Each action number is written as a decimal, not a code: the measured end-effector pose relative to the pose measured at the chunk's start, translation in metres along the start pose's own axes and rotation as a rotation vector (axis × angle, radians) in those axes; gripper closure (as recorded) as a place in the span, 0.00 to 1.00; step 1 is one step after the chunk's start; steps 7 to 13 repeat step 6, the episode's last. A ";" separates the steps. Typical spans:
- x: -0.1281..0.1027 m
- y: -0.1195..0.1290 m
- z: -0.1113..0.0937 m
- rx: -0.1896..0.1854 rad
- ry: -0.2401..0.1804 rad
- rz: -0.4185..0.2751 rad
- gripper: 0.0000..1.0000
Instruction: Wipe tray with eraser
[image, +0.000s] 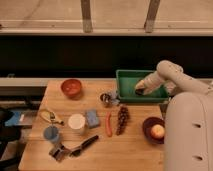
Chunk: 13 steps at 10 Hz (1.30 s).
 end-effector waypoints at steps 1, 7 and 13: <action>-0.011 -0.017 -0.005 0.021 -0.024 0.037 1.00; -0.060 -0.023 0.004 0.021 -0.091 0.096 1.00; -0.060 -0.023 0.004 0.021 -0.091 0.096 1.00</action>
